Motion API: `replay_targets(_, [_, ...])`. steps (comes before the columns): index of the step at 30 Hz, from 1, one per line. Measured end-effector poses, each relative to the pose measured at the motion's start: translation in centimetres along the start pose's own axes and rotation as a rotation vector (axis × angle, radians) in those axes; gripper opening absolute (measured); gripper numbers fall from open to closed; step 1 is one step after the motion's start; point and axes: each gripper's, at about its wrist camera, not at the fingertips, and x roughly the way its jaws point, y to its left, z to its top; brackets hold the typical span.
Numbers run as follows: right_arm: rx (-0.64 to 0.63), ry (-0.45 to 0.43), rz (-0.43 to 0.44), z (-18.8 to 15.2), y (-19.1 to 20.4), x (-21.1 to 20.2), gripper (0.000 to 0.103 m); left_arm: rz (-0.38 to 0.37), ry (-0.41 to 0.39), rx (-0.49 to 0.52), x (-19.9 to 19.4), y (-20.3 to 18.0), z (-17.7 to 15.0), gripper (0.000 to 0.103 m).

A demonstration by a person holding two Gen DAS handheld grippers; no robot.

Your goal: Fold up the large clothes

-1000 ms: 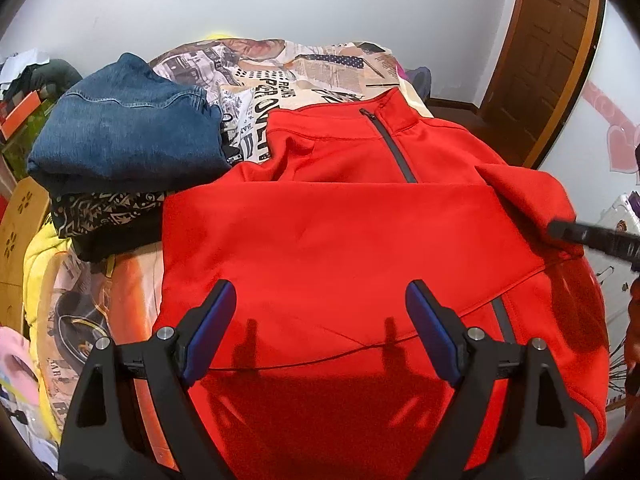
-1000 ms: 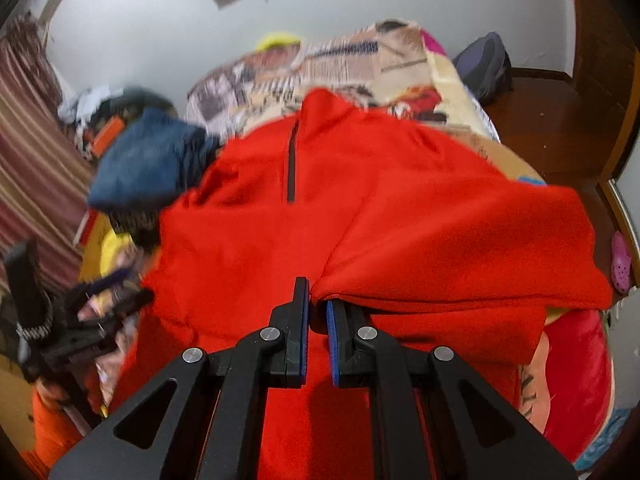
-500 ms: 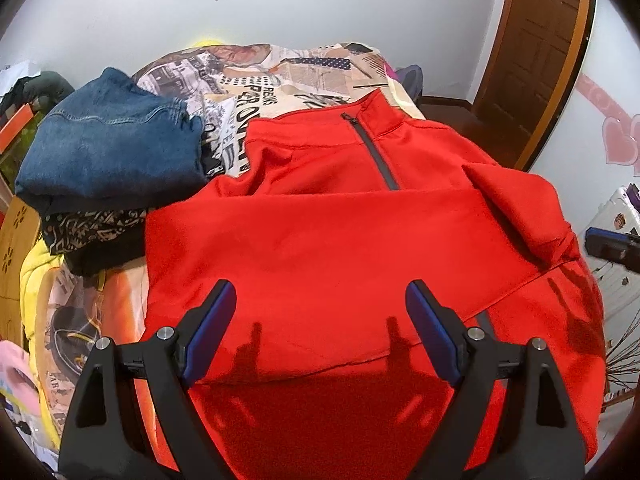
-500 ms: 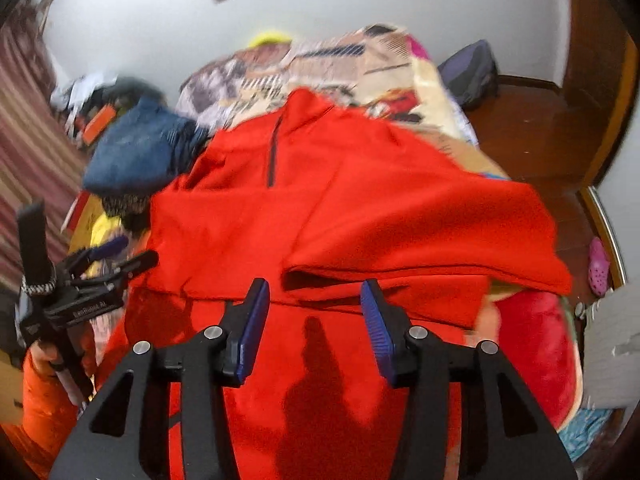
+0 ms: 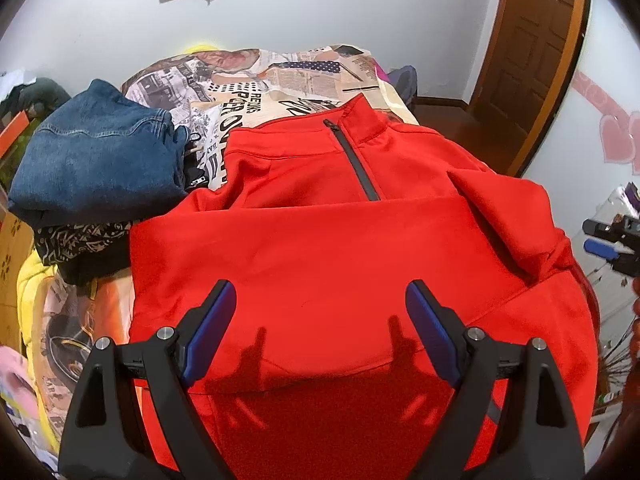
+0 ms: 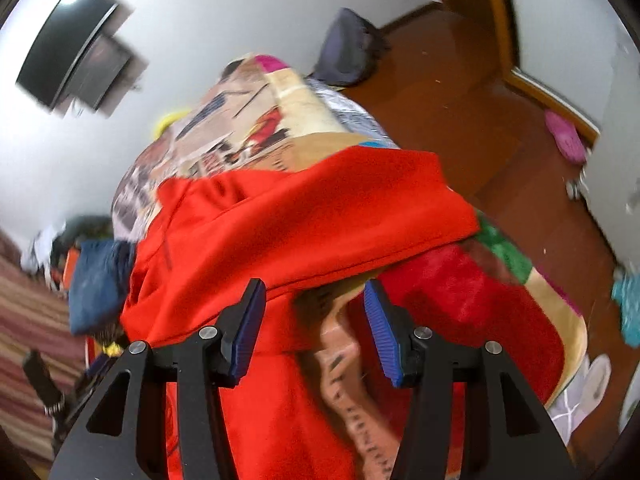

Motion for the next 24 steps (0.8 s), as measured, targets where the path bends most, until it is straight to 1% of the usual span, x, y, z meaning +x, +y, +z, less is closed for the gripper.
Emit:
replay_targets(2, [0.067, -0.013, -0.003, 0.2, -1.2, 0.6, 0.047, 0.000, 0.003, -0.020, 0.1, 0.2, 0.2, 0.086])
replay_targets(3, [0.114, -0.002, 0.004, 0.3, -1.8, 1.3, 0.047, -0.002, 0.005, -0.028, 0.2, 0.3, 0.2, 0.086])
replay_targets(7, [0.217, 0.050, 0.054, 0.4, -3.6, 3.2, 0.047, 0.000, 0.007, -0.062, 0.5, 0.8, 0.5, 0.086])
replay_targets(10, [0.233, 0.025, 0.070, 0.6, -4.4, 3.7, 0.047, 0.035, -0.002, -0.080, 0.6, 1.3, 0.6, 0.086])
replay_targets(14, [0.243, 0.020, 0.074, 1.5, -4.9, 4.8, 0.047, 0.042, 0.007, -0.105, 0.8, 2.1, 0.6, 0.086])
replay_targets(18, [0.197, -0.002, 0.051, 2.2, -4.4, 5.0, 0.047, 0.051, 0.010, -0.123, 0.8, 2.9, 0.5, 0.086])
replay_targets(19, [0.179, -0.009, 0.041, 2.3, -4.1, 4.8, 0.046, 0.051, 0.010, -0.128, 0.8, 3.1, 0.4, 0.086])
replay_targets(20, [0.165, -0.019, 0.036, 2.4, -3.9, 4.6, 0.043, 0.051, 0.008, -0.131, 0.7, 3.2, 0.4, 0.086])
replay_targets(22, [0.126, -0.035, 0.022, 2.7, -3.4, 4.4, 0.019, 0.052, 0.003, -0.138, 0.5, 3.4, 0.3, 0.086])
replay_targets(24, [0.077, -0.049, 0.019, 3.0, -2.4, 4.0, 0.009, 0.054, -0.004, -0.141, 0.2, 3.6, 0.3, 0.086])
